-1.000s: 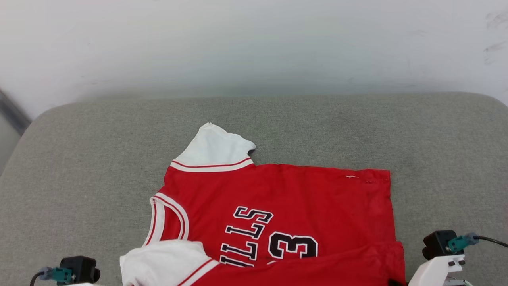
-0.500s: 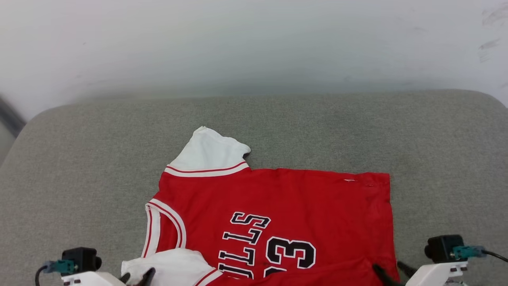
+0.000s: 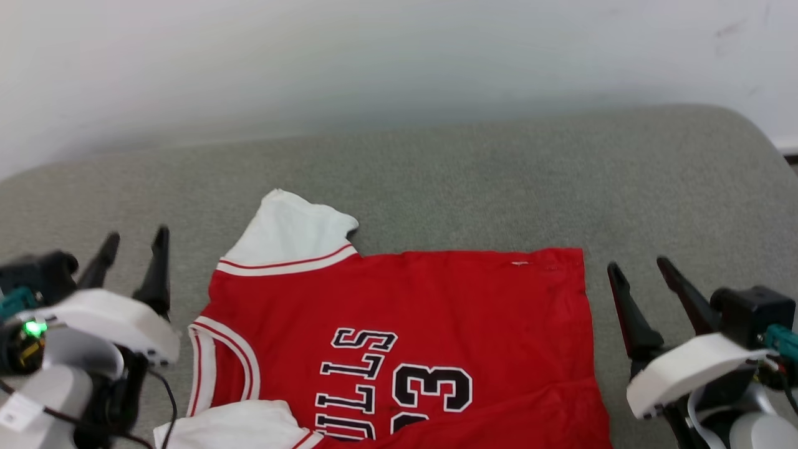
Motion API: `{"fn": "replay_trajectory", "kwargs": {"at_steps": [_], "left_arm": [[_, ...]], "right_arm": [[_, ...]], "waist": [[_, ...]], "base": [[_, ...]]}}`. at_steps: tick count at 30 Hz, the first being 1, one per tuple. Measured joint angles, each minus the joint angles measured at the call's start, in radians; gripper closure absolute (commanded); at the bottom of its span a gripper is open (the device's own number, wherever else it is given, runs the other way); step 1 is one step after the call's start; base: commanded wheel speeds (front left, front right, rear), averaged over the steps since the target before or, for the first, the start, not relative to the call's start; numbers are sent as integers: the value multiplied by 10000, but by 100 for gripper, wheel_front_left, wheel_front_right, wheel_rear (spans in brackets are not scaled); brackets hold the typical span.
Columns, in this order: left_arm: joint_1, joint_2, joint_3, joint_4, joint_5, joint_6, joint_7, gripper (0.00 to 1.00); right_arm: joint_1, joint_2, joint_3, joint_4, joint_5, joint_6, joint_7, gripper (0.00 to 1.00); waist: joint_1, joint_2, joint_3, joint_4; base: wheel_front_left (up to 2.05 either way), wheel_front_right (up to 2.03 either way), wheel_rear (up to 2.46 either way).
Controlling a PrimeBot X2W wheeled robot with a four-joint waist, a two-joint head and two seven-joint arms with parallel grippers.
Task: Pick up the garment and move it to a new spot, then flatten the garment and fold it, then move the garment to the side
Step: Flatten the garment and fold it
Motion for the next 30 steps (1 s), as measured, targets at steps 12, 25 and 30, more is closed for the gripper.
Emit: {"fn": "replay_trajectory", "kwargs": {"at_steps": [12, 25, 30], "left_arm": [[-3405, 550, -151, 1471, 343, -1323, 817, 0], [-6120, 1484, -1289, 4019, -500, -2849, 6000, 0], [-6317, 1651, -1634, 4424, -784, -3014, 7520, 0]], "right_arm": [[-1662, 334, 642, -777, -594, 0, -385, 0], [-1944, 385, 805, -272, 19, 0, -959, 0], [-1942, 391, 876, -61, 224, 0, -1137, 0]], "waist": [[2, 0, 2201, -918], [2, 0, 3612, -2088], [2, 0, 3848, -2305]], "base": [[0, 0, 0], [0, 0, 0], [0, 0, 0]]}}
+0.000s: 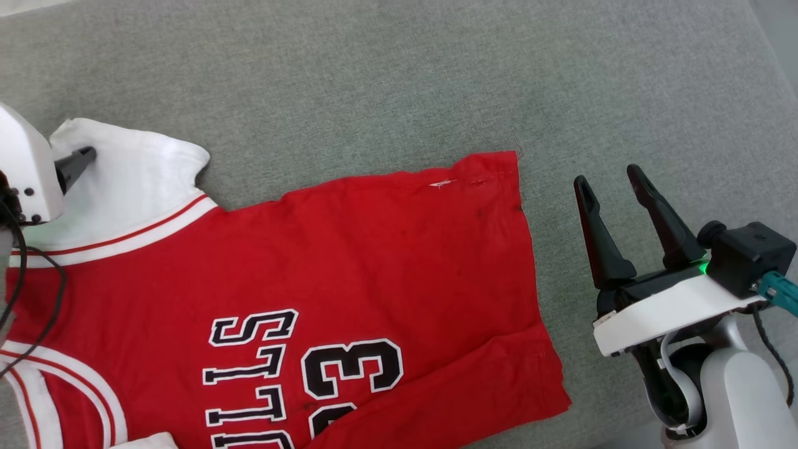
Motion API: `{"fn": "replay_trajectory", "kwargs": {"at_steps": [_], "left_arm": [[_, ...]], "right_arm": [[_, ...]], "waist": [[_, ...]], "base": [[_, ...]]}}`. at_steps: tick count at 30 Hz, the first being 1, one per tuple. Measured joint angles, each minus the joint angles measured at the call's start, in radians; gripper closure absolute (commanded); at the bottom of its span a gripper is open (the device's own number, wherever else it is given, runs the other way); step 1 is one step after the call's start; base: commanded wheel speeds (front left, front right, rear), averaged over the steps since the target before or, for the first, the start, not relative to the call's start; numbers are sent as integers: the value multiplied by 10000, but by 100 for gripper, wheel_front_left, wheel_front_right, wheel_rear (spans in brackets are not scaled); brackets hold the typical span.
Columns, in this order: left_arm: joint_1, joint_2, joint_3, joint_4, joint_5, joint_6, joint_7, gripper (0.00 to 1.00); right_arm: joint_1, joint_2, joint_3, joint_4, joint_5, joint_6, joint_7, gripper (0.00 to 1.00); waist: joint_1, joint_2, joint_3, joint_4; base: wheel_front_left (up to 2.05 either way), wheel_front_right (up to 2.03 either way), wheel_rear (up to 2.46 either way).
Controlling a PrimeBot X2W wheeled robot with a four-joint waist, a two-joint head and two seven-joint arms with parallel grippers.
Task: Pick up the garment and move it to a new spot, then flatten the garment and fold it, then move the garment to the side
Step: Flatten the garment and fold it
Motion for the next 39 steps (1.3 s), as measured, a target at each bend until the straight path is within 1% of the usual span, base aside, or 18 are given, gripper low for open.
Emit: {"fn": "replay_trajectory", "kwargs": {"at_steps": [2, 4, 5, 6, 7, 9, 10, 13, 17, 21, 26, 33, 34, 35, 36, 39], "left_arm": [[-181, 48, -157, 134, -150, -38, 738, 0], [-242, 44, -196, 169, -205, -36, 932, 0], [-326, 23, -286, 180, -188, -27, 1103, 53], [-326, 23, -286, 180, -188, -27, 1103, 87], [-364, -48, -397, 228, -59, -19, 1101, 100], [-367, -192, -499, 343, -2, -79, 1003, 100], [-352, -481, -621, 593, 138, -140, 591, 100], [-353, -700, -686, 855, 391, -180, -38, 100], [-363, -1005, -709, 1122, 460, -311, -671, 100], [-489, -1317, -727, 1091, 539, -428, -1239, 100], [-805, -1657, -784, 786, 750, -520, -1881, 100], [-880, -1885, -899, 359, 842, -621, -2313, 100], [-873, -1906, -926, 313, 836, -633, -2357, 100], [-863, -1921, -945, 272, 834, -663, -2399, 100], [-821, -1946, -974, 194, 819, -690, -2493, 100], [-701, -1946, -949, 190, 731, -694, -2625, 100]], "right_arm": [[11, 0, 0, 169, 176, 0, -75, 0], [10, 0, 0, 217, 207, 0, -92, 0], [12, 2, 6, 318, 291, 0, -111, 0], [12, 2, 6, 318, 291, 0, -111, 0], [11, 2, -4, 431, 332, 0, -73, 0], [9, 4, -21, 577, 380, 0, -23, 0], [1, 4, -176, 872, 516, 0, 84, 0], [-126, 8, -249, 1384, 619, 0, 395, 0], [-788, 10, -255, 2583, 834, 0, 1037, 0], [-1541, -201, -140, 3833, 1035, 0, 1925, 0], [-2668, -571, 205, 4976, 1164, 0, 2945, 0], [-4068, -965, 821, 6372, 1210, 0, 5076, 0], [-4220, -1007, 872, 6533, 1264, 0, 5442, 23], [-4366, -1026, 905, 6715, 1375, 0, 5829, 61], [-4640, -1097, 869, 6966, 1455, 0, 6564, 100], [-4825, -1152, 782, 7116, 1595, -2, 7204, 100]], "waist": [[-1, 0, 126, -86], [-1, 0, 158, -97], [-1, 0, 203, -108], [-1, 0, 203, -108], [-2, 0, 232, -95], [-1, 0, 172, -79], [-2, 0, 4, -21], [0, 0, -194, 78], [-1, 0, -513, 249], [-1, 0, -761, 613], [-1, 0, -929, 1243], [-1, 0, -894, 2008], [-2, 0, -878, 2087], [-1, 0, -867, 2161], [-2, 0, -843, 2295], [-2, 0, -829, 2447]], "base": [[0, 0, 0], [0, 0, 0], [0, 0, 0], [0, 0, 0], [0, 0, 0], [0, 0, 0], [0, 0, 0], [0, 0, 0], [0, 0, 0], [0, 0, 0], [0, 0, 0], [0, 0, 0], [0, 0, 0], [0, 0, 0], [0, 0, 0], [0, 0, 0]]}}
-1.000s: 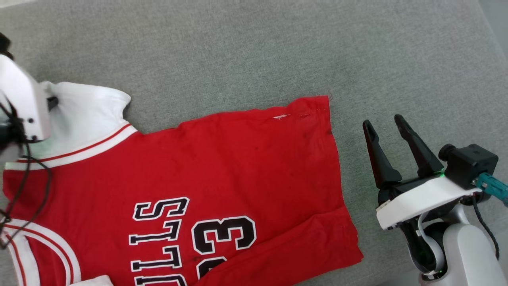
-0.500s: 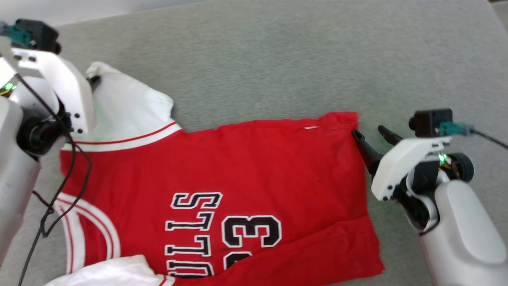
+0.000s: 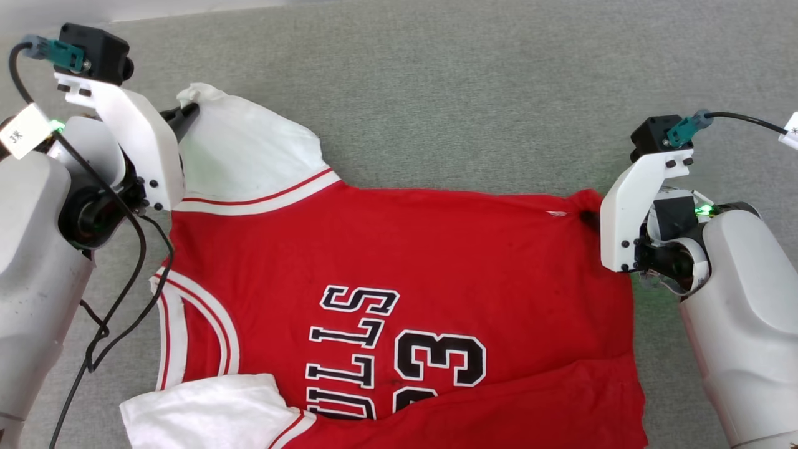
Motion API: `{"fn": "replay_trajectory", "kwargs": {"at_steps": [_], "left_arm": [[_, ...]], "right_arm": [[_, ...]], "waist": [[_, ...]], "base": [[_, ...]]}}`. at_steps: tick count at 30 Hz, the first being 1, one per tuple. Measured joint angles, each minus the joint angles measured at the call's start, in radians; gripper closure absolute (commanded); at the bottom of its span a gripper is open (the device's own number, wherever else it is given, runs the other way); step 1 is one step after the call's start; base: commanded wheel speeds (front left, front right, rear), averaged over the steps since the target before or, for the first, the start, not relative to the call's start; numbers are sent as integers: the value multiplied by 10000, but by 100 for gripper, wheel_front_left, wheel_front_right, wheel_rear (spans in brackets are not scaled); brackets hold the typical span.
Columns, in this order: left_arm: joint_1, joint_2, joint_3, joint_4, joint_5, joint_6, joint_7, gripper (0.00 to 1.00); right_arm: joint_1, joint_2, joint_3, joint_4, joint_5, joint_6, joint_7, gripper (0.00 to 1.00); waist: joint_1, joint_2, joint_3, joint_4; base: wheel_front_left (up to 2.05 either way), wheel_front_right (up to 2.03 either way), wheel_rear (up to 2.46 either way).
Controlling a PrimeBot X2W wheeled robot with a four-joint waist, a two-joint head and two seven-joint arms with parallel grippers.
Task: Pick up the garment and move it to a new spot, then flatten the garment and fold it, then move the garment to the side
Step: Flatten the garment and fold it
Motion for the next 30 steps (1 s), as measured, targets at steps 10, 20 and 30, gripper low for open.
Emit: {"fn": "replay_trajectory", "kwargs": {"at_steps": [10, 20, 30], "left_arm": [[373, -33, 407, 209, -278, 42, -984, 100], [2546, 182, 928, -405, -1028, 293, -1975, 100], [6719, 355, 1072, -2242, -1839, 1678, -2615, 100]], "right_arm": [[-29, -130, -564, -589, -8, 6, -880, 100], [1571, -240, -1104, -1871, -86, 6, -1695, 100], [4734, -127, -1774, -2635, 176, 8, -1987, 100]], "waist": [[0, 0, -436, 194], [0, 0, -1679, 343], [0, 0, -2903, 684]], "base": [[0, 0, 0], [0, 0, 0], [0, 0, 0]]}}
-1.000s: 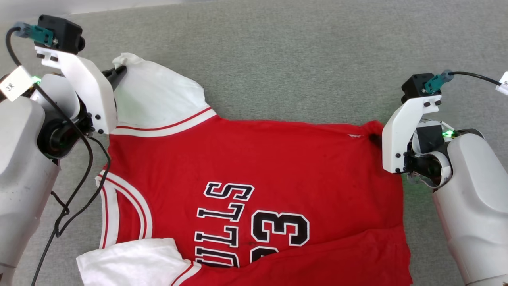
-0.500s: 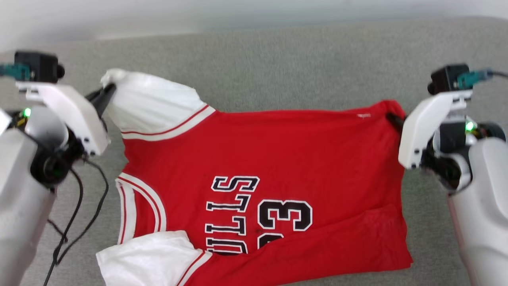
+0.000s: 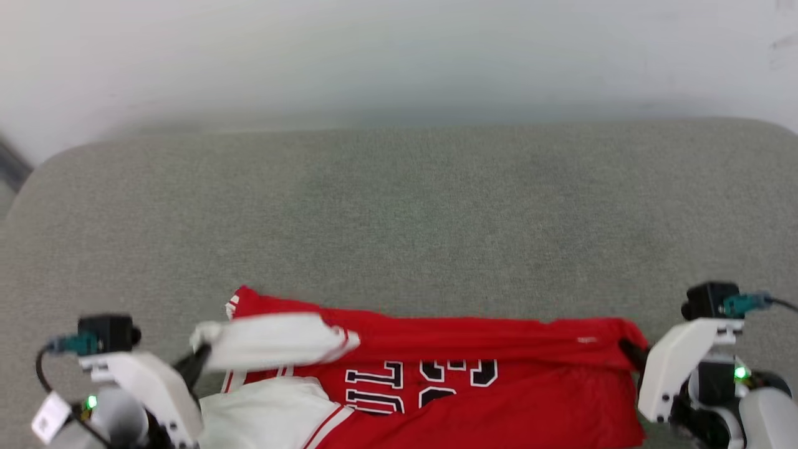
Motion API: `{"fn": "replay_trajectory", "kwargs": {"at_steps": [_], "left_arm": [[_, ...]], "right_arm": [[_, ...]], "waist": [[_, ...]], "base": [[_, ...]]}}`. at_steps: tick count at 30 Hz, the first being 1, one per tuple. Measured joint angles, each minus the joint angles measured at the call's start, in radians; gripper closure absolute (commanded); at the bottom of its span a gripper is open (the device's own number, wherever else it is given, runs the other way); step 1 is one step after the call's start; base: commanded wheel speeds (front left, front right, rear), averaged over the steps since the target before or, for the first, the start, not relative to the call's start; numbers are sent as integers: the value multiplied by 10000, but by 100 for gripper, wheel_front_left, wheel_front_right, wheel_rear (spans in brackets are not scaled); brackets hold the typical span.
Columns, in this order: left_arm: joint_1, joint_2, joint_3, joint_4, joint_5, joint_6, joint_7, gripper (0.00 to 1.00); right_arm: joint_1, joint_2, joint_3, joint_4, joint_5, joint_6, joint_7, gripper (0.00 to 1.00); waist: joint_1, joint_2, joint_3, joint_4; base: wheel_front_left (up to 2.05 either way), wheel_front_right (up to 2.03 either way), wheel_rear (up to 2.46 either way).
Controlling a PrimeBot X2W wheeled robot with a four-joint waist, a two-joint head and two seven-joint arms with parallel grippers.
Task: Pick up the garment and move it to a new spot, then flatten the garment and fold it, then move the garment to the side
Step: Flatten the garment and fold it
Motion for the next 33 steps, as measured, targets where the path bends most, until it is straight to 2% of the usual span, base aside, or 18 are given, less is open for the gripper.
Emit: {"fn": "replay_trajectory", "kwargs": {"at_steps": [5, 6, 7, 8, 10, 11, 13, 19, 23, 27, 33], "left_arm": [[1825, 13, -2, -635, -424, 660, -109, 100], [2099, -15, -35, -706, -479, 742, -111, 100], [2339, -56, -73, -738, -514, 823, -125, 100], [2524, -121, -98, -763, -548, 884, -161, 100], [2753, -290, -190, -782, -621, 903, -244, 98], [2803, -362, -249, -775, -612, 905, -251, 73], [2863, -500, -330, -761, -621, 874, -291, 0], [2852, -598, -230, -1043, -111, 809, -1300, 0], [2567, -520, -4, -1639, 679, 1070, -2433, 0], [2243, -441, 257, -2236, 1684, 1321, -3599, 0], [2006, -706, 640, -3047, 3110, 1684, -3971, 0]], "right_arm": [[1031, 119, -199, -42, 84, 2, -314, 100], [1180, 161, -230, -29, 86, 2, -437, 92], [1318, 230, -278, 12, 115, 2, -512, 53], [1456, 274, -291, 67, 165, 2, -564, 0], [1723, 339, -293, 144, 169, 0, -727, 0], [1835, 370, -301, 157, 192, -4, -817, 0], [1998, 430, -301, 144, 196, -4, -1041, 0], [2233, 449, -307, -554, 276, -4, -1507, 0], [2215, 207, -558, -1356, 320, -4, -1352, 0], [2158, -25, -1014, -1891, 240, -4, -575, 0], [2148, -274, -1918, -2569, -42, -4, 1012, 0]], "waist": [[-1, 0, -364, 127], [-1, 0, -402, 138], [-1, 0, -437, 148], [-1, 0, -462, 156], [-1, 0, -515, 166], [-1, 0, -536, 171], [-1, 0, -581, 172], [0, 0, -803, 104], [0, 0, -899, 88], [0, 0, -948, 177], [0, 0, -928, 550]], "base": [[0, 0, 0], [0, 0, 0], [0, 0, 0], [0, 0, 0], [0, 0, 0], [0, 0, 0], [0, 0, 0], [0, 0, 0], [0, 0, 0], [0, 0, 0], [0, 0, 0]]}}
